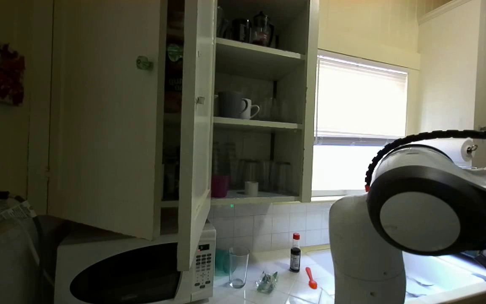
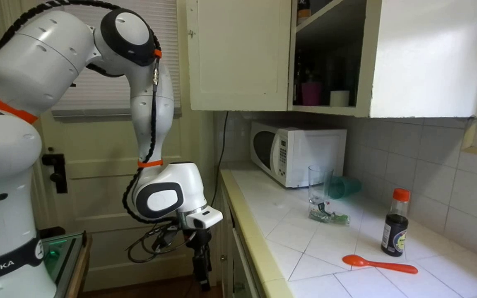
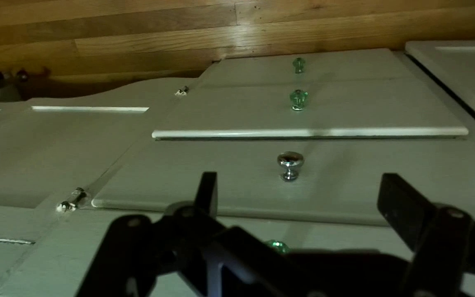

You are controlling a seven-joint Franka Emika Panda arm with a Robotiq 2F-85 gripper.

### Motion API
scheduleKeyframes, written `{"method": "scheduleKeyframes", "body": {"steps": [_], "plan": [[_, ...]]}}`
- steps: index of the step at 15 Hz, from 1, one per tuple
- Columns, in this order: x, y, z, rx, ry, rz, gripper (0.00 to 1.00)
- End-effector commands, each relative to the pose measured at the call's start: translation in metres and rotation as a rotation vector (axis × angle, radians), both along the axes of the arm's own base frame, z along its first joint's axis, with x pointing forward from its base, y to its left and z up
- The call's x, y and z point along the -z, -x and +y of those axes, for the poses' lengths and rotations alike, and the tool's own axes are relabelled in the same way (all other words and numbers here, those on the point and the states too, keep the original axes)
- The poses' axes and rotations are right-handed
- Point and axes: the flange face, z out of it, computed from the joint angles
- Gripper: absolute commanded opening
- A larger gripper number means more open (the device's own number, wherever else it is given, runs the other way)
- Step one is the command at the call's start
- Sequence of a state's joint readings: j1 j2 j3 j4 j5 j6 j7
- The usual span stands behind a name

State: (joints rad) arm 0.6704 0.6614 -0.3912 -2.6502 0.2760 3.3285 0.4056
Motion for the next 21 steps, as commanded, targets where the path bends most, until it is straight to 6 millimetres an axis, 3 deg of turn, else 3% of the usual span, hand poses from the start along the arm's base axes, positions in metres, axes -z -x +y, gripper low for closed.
{"method": "scheduleKeyframes", "body": {"steps": [1,4,10,15,21], "plan": [[0.007,0.002,0.003,-0.023,0.016,0.012,1.00],[0.015,0.004,0.005,-0.052,0.039,0.025,1.00],[0.000,0.004,-0.008,-0.163,-0.041,-0.127,1.00],[0.006,0.017,-0.033,-0.130,-0.116,-0.165,1.00],[0.001,0.009,-0.072,-0.078,-0.104,-0.148,1.00]]}}
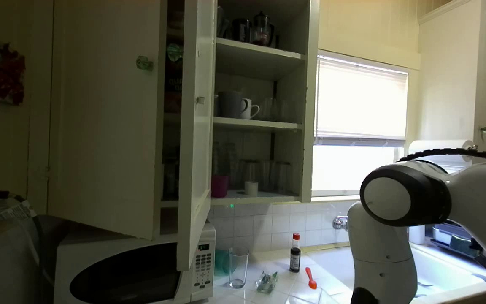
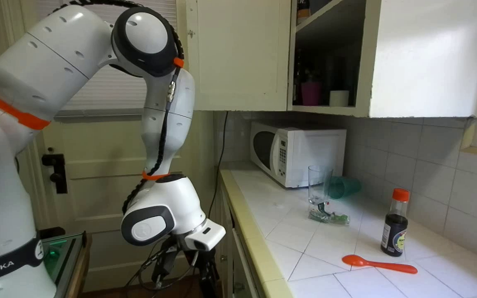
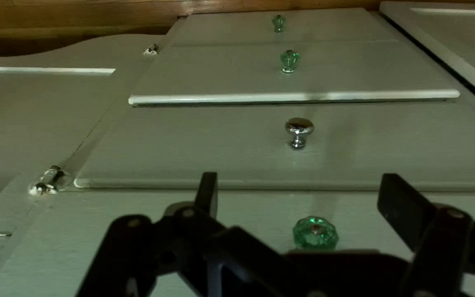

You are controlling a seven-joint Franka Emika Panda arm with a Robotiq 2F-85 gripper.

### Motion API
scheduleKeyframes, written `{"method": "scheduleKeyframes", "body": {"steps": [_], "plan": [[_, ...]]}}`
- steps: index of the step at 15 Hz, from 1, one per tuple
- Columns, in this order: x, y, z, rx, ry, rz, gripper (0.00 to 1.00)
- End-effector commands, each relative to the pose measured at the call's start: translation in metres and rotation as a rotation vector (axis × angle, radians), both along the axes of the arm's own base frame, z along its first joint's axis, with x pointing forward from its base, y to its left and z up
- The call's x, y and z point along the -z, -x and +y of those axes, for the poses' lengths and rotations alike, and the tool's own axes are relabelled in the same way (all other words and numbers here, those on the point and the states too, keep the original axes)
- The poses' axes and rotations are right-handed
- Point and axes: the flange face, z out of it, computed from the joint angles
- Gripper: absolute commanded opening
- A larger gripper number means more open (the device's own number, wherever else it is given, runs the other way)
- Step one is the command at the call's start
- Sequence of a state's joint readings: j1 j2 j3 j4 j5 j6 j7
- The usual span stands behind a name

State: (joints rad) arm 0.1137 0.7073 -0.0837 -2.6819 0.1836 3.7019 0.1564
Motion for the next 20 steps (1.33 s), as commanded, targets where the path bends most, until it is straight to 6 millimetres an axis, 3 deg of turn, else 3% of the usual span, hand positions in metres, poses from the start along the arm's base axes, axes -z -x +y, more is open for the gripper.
{"method": "scheduleKeyframes", "body": {"steps": [1,11,16,17,18,20], "plan": [[-0.007,-0.007,-0.011,-0.009,0.004,0.009,1.00],[0.002,-0.047,-0.001,-0.016,-0.024,0.023,1.00],[0.004,-0.057,0.006,0.022,-0.019,0.022,0.99],[0.004,-0.058,0.007,0.029,-0.018,0.021,0.92],[0.006,-0.059,0.007,0.032,-0.019,0.026,0.73],[0.011,-0.060,0.009,0.037,-0.023,0.039,0.58]]}}
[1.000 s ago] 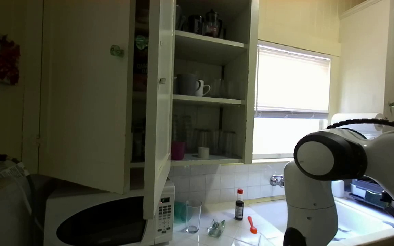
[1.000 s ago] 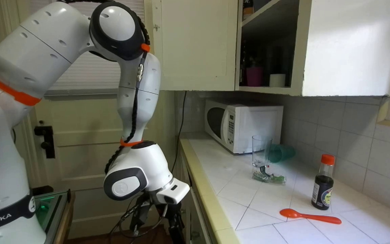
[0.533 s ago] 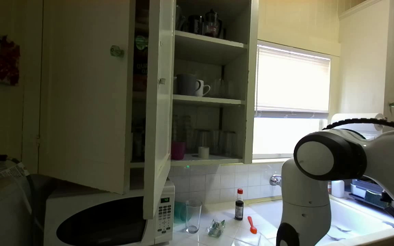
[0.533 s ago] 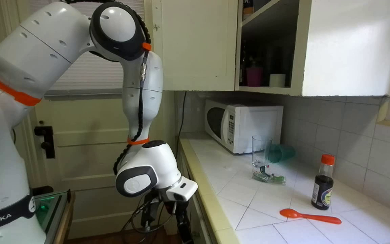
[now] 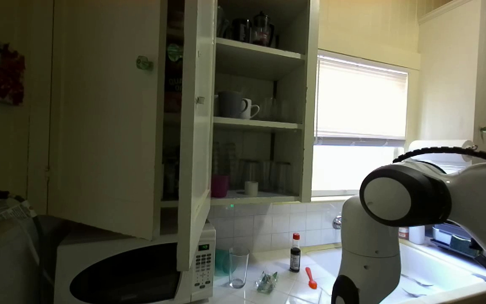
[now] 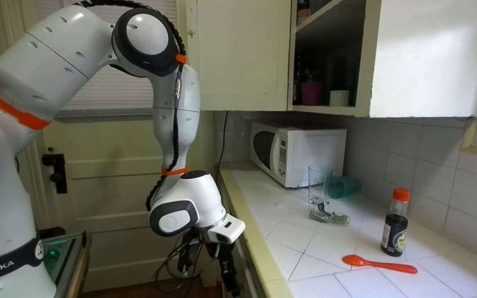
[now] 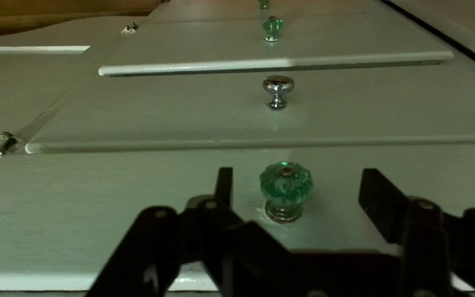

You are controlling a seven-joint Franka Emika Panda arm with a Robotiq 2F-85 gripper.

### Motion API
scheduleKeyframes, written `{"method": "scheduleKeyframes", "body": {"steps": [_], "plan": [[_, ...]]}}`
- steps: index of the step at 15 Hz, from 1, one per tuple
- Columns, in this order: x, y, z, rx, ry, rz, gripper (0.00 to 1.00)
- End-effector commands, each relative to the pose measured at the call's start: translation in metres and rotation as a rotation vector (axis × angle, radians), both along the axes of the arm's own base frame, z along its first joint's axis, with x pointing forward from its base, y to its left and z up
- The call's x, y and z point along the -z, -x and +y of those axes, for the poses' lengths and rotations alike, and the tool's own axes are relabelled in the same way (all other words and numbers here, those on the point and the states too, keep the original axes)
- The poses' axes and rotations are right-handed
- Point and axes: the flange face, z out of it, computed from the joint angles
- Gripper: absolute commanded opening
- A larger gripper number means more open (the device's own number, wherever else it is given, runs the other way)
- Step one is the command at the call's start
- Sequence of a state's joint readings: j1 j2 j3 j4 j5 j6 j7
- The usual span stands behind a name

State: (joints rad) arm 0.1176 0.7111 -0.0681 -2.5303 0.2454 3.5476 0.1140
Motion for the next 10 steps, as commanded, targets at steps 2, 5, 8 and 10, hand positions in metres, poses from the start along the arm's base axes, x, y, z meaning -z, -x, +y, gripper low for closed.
{"method": "scheduleKeyframes", "body": {"steps": [2,5,8,10], "plan": [[0.016,-0.003,0.001,0.032,-0.006,0.045,0.42],[0.021,-0.002,-0.004,0.050,-0.006,0.053,0.22],[0.018,0.001,-0.007,0.072,0.002,0.047,0.60],[0.019,0.001,-0.009,0.071,0.009,0.052,0.73]]}}
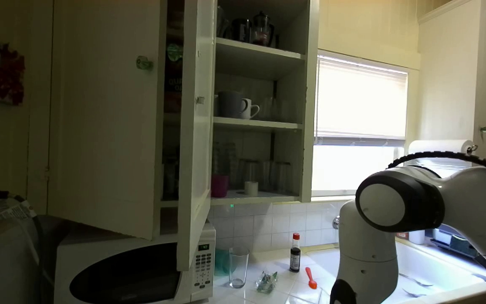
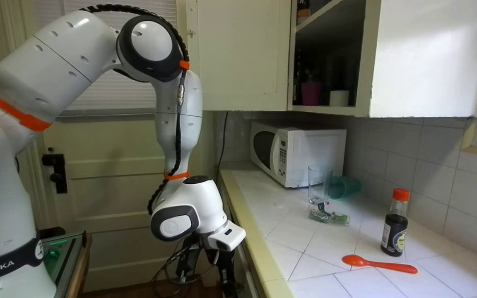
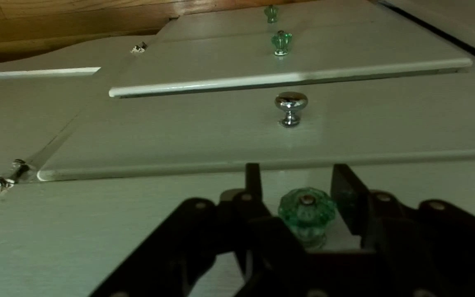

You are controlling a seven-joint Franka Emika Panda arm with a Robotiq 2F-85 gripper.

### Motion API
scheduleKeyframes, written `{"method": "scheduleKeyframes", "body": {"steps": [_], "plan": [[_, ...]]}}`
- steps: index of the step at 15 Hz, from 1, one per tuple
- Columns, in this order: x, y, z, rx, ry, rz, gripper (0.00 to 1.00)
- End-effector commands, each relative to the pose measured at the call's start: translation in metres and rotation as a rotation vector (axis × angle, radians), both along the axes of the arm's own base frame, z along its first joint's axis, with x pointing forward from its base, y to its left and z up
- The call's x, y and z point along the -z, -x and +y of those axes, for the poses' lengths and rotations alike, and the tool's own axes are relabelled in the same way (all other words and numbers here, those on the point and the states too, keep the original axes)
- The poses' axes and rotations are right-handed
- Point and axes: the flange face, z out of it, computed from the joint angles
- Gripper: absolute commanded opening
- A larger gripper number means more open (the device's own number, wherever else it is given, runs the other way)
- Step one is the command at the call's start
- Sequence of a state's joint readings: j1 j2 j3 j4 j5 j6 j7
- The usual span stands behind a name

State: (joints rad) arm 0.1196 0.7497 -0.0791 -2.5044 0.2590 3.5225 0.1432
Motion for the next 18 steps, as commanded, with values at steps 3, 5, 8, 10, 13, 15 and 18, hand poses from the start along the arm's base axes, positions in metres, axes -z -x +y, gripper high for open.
{"method": "scheduleKeyframes", "body": {"steps": [3,5,8,10,13,15,18], "plan": [[0.004,-0.002,-0.004,0.013,0.015,0.027,0.97],[0.003,-0.003,-0.004,0.014,0.016,0.026,1.00],[0.003,-0.007,-0.004,0.011,0.018,0.024,1.00],[0.002,-0.011,-0.004,0.009,0.018,0.024,1.00],[0.003,-0.017,-0.005,0.006,0.014,0.029,1.00],[0.004,-0.021,-0.003,0.002,0.010,0.035,0.73],[0.006,-0.023,0.000,-0.004,0.009,0.045,0.49]]}}
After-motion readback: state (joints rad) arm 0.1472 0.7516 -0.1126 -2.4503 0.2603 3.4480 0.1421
